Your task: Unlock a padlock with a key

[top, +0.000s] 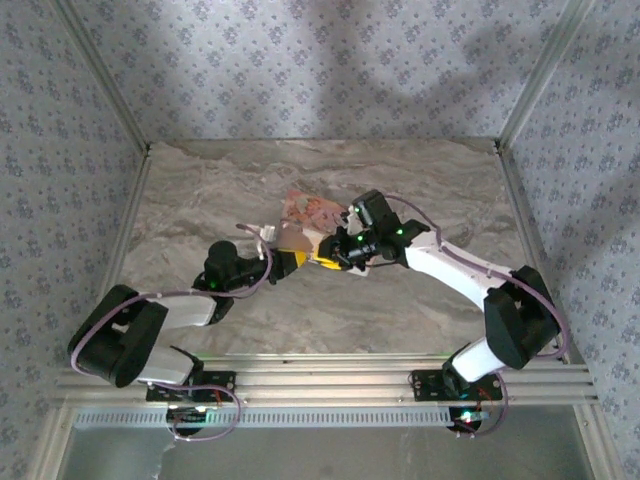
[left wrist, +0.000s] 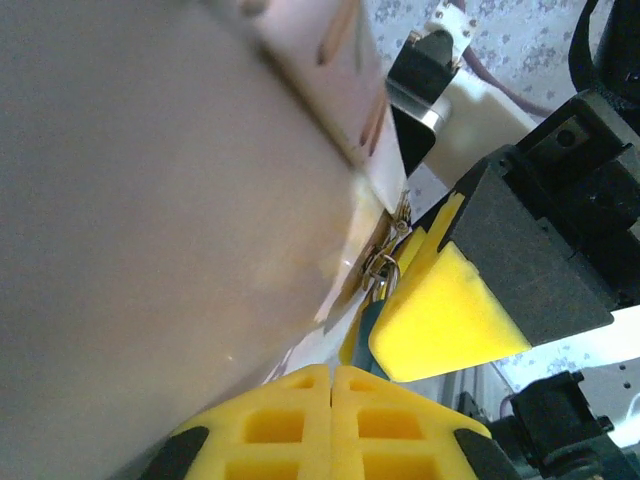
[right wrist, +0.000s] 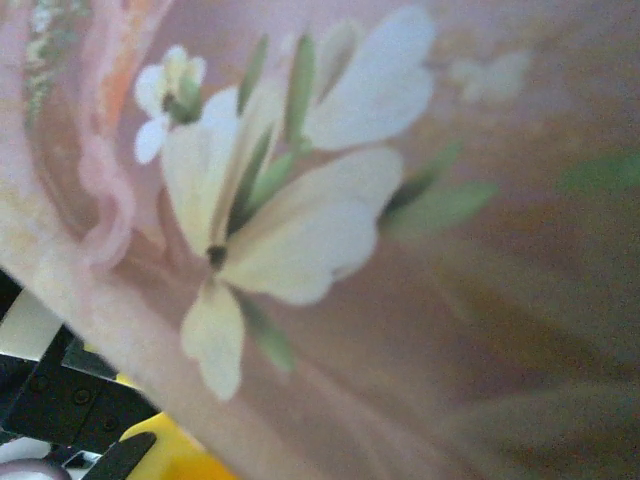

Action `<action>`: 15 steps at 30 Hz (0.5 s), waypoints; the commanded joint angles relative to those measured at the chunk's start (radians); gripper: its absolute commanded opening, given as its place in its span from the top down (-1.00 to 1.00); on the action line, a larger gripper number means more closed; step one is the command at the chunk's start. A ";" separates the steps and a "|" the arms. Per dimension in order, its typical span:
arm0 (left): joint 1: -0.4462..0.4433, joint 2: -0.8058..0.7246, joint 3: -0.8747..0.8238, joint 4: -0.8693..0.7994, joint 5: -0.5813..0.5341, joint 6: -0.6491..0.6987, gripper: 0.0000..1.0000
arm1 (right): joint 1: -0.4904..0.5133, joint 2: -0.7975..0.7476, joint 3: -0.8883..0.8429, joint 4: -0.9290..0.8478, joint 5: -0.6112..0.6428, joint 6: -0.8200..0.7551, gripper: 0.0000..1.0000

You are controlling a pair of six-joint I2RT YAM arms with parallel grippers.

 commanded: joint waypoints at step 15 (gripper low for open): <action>-0.150 -0.017 -0.122 0.298 -0.370 0.021 1.00 | 0.020 -0.077 -0.074 0.123 0.097 0.151 1.00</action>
